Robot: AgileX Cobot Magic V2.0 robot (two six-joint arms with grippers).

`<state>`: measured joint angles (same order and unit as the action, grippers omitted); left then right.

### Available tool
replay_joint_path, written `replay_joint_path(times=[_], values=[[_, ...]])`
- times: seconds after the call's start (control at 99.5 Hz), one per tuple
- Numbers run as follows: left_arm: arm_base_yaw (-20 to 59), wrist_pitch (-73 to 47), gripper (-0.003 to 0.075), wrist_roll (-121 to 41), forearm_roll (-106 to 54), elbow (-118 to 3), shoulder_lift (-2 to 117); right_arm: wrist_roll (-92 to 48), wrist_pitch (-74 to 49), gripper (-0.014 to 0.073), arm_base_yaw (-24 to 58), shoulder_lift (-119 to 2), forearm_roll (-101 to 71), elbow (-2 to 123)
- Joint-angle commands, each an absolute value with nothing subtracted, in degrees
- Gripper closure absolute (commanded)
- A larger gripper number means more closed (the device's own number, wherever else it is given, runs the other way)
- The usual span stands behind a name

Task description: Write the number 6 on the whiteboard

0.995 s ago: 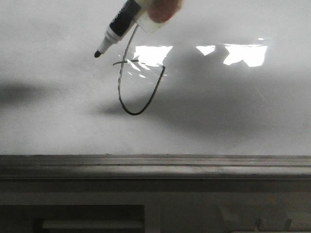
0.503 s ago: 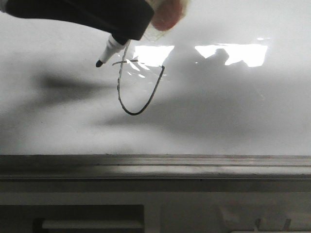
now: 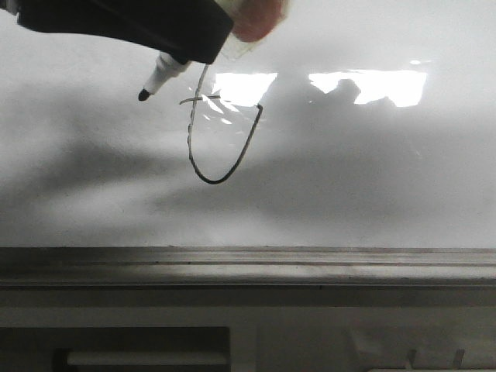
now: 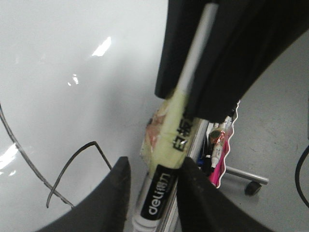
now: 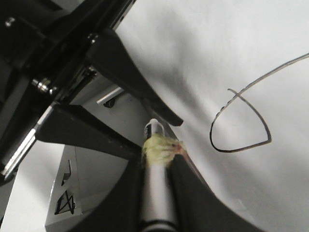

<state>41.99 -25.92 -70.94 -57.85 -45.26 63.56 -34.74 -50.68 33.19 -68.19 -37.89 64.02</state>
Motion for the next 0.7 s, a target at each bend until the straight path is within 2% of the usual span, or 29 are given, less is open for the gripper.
replay_joint_path(times=[0.0, 0.121, 0.171, 0.221, 0.322, 0.392, 0.452, 0.694], values=[[42.56, -24.35, 0.0593, -71.14, -59.48, -47.38, 62.77, -35.72, -49.65, 0.0643, 33.34, -67.21, -40.39, 65.97], [42.56, -24.58, 0.0738, -71.14, -59.48, -47.38, 62.77, -35.72, -49.65, 0.0625, 33.34, -67.21, -40.39, 65.97], [42.56, -24.67, 0.0741, -71.14, -59.48, -47.38, 62.77, -35.72, -49.78, 0.0576, 33.34, -67.21, -40.48, 65.97], [42.56, -24.67, 0.0741, -71.14, -59.48, -47.38, 62.77, -35.72, -49.89, 0.0483, 33.34, -67.21, -40.6, 65.97], [42.56, -24.67, 0.0741, -70.71, -59.48, -47.38, 62.64, -35.72, -49.72, 0.0203, 33.34, -67.21, -41.12, 65.97], [42.15, -24.55, 0.0741, -69.03, -59.38, -47.17, 62.22, -35.72, -49.72, 0.0091, 33.09, -67.09, -41.12, 65.97], [41.32, -23.78, 0.0741, -66.53, -59.1, -46.24, 61.15, -35.72, -49.82, 0.0081, 32.25, -66.25, -40.88, 65.97], [38.48, -13.21, 0.0741, -53.39, -59.33, -37.72, 48.65, -35.72, -46.61, 0.0162, 25.81, -57.99, -38.26, 63.96]])
